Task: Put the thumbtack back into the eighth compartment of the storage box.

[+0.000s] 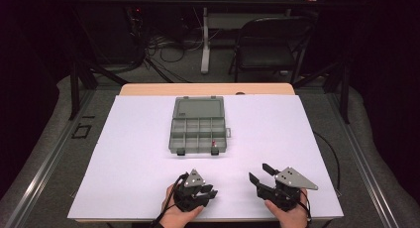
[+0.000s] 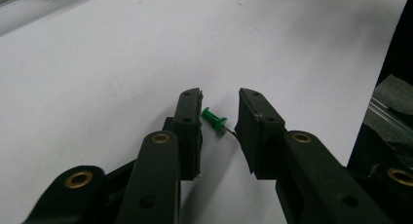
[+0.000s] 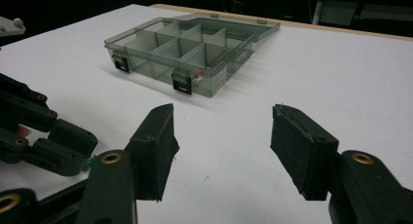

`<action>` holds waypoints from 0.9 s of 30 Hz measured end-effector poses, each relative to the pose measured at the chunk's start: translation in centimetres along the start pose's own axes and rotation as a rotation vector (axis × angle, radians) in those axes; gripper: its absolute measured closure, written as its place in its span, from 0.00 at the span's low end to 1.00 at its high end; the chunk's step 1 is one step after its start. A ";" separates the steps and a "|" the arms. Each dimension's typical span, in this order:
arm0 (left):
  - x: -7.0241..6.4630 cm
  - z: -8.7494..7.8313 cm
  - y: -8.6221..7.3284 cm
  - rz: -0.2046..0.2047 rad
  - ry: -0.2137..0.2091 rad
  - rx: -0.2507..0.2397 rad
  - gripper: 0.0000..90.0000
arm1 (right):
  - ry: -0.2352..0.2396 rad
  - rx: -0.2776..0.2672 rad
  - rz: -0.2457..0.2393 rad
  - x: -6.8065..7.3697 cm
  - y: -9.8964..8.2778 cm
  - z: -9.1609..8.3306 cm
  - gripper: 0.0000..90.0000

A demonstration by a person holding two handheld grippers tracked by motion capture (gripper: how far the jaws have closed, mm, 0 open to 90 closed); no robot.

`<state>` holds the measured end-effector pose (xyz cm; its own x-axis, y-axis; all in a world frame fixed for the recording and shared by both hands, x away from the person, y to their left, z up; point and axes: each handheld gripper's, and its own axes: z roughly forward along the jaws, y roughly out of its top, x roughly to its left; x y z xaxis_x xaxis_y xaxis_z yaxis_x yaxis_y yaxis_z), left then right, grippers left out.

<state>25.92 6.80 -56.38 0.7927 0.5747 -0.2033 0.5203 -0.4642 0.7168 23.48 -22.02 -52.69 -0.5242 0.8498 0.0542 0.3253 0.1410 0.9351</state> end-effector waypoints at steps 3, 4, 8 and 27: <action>0.0 0.0 0.0 0.001 0.004 -0.001 0.82 | 0.001 0.003 0.000 0.0 0.0 0.0 0.46; 0.0 0.0 -0.1 -0.001 0.006 -0.001 0.83 | 0.000 0.002 -0.002 0.0 0.0 0.0 0.46; 0.0 -0.1 -0.1 0.011 0.017 0.002 0.88 | 0.001 0.002 0.000 0.0 0.0 0.0 0.46; 0.2 -0.1 -0.2 -0.004 0.008 0.002 0.92 | 0.001 0.002 0.001 0.0 0.0 0.0 0.46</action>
<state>25.97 7.09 -56.47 0.7880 0.5818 -0.2014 0.5245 -0.4630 0.7145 23.48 -22.01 -52.69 -0.5250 0.8493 0.0551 0.3269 0.1414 0.9344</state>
